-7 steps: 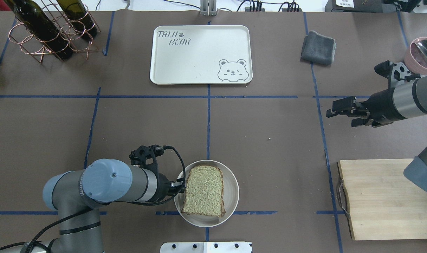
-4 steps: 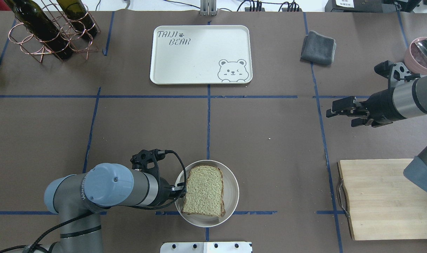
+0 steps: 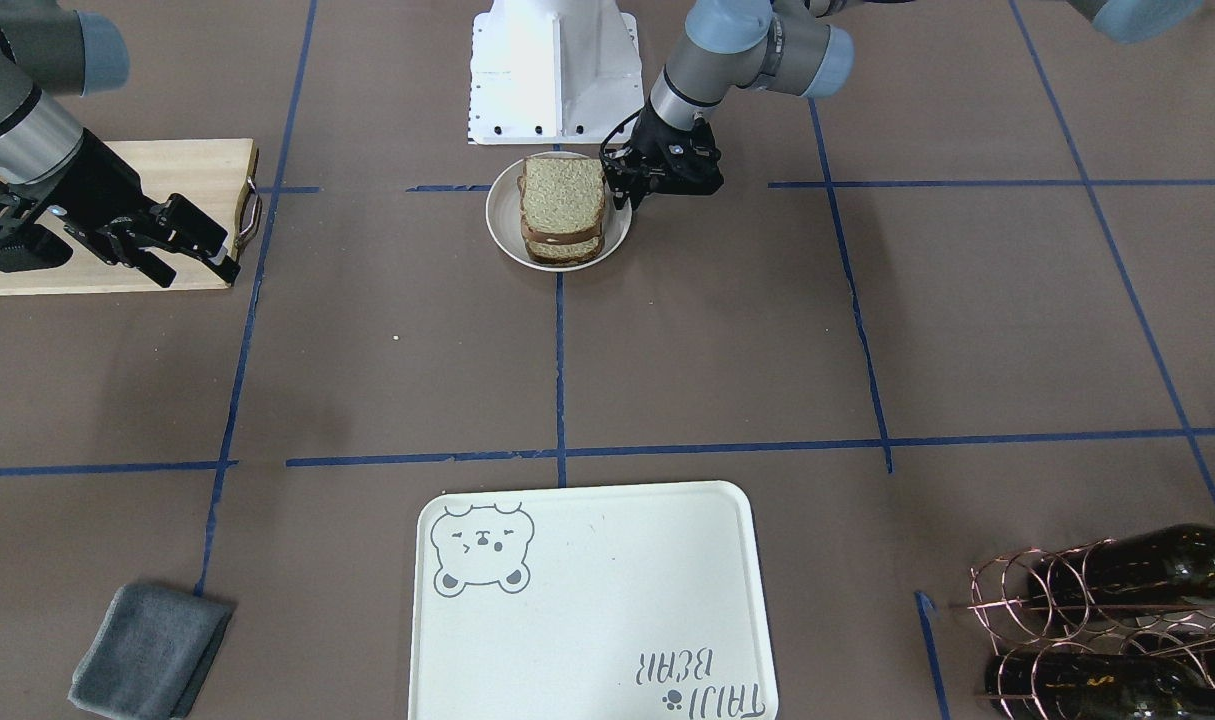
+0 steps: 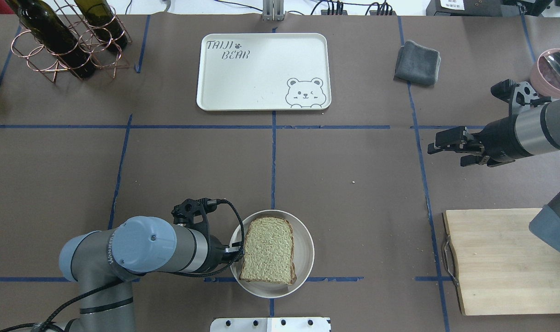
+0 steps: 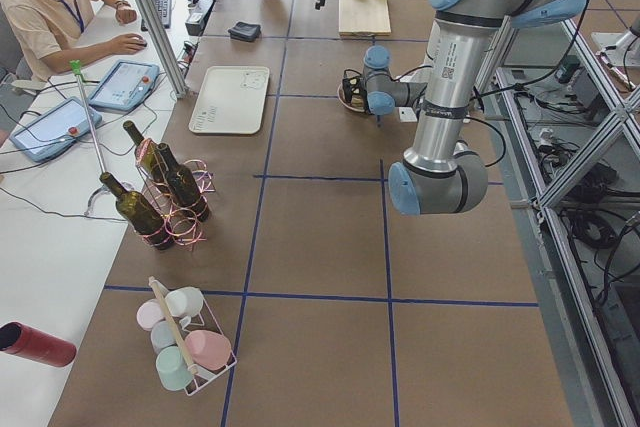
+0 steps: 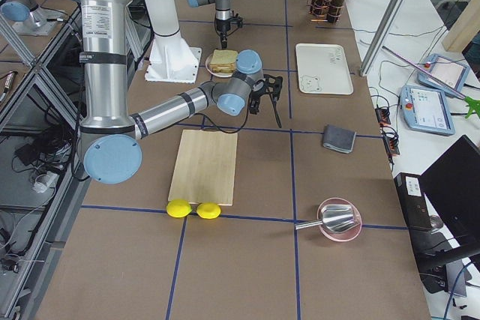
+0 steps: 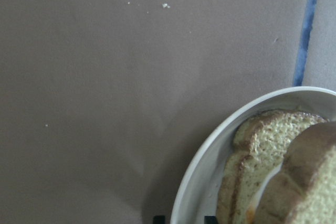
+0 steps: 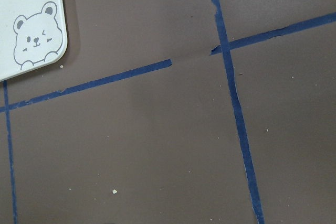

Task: Make sandwich and place on tray
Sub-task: 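Grasp the rim of the white plate with the left gripper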

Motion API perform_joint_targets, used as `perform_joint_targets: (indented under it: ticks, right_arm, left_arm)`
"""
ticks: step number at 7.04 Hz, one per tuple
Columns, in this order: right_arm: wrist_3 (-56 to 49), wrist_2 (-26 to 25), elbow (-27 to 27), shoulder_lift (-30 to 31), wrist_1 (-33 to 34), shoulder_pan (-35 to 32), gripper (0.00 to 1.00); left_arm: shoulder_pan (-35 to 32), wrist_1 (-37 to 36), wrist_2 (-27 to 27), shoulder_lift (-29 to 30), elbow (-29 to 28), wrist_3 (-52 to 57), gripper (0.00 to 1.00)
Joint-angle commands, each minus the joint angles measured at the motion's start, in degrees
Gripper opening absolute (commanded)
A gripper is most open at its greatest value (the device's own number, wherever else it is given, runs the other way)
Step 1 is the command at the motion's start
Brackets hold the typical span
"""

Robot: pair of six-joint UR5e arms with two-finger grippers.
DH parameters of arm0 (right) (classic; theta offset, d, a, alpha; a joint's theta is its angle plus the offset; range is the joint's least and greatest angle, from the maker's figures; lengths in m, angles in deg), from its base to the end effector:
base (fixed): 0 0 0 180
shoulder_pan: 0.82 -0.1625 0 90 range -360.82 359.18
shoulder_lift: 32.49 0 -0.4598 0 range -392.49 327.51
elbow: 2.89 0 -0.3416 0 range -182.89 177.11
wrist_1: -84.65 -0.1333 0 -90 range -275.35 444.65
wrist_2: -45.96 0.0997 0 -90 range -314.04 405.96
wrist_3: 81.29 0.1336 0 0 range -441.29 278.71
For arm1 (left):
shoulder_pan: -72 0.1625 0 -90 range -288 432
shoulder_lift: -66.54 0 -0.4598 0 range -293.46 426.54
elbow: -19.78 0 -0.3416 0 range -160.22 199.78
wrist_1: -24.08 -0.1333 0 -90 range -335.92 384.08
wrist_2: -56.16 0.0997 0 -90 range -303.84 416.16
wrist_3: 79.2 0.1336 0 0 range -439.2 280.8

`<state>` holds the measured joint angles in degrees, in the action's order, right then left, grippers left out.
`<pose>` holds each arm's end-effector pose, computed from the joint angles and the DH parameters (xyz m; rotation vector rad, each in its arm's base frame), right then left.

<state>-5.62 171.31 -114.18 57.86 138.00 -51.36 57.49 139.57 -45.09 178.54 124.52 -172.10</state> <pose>-0.2502 -0.3920 0.4744 0.0456 -1.1209 0.2548 0.5621 -0.2562 0.3573 -0.0663 1.0956 -0.1662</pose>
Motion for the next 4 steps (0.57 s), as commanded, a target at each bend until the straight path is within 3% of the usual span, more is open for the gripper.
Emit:
perform_joint_targets:
  ticks: [1,3,4]
  right_arm:
    - [0.00,0.06,-0.07,0.09,0.00,0.00,1.00]
    - [0.00,0.06,-0.07,0.09,0.00,0.00,1.00]
    - [0.00,0.06,-0.16,0.09,0.00,0.00,1.00]
  left_arm:
    - [0.00,0.09,-0.09,0.07,-0.50,0.00,0.29]
    - [0.18,0.17,-0.09,-0.02,-0.59,0.00,0.27]
    - [0.44,0.26,-0.09,0.07,-0.93,0.00,0.19]
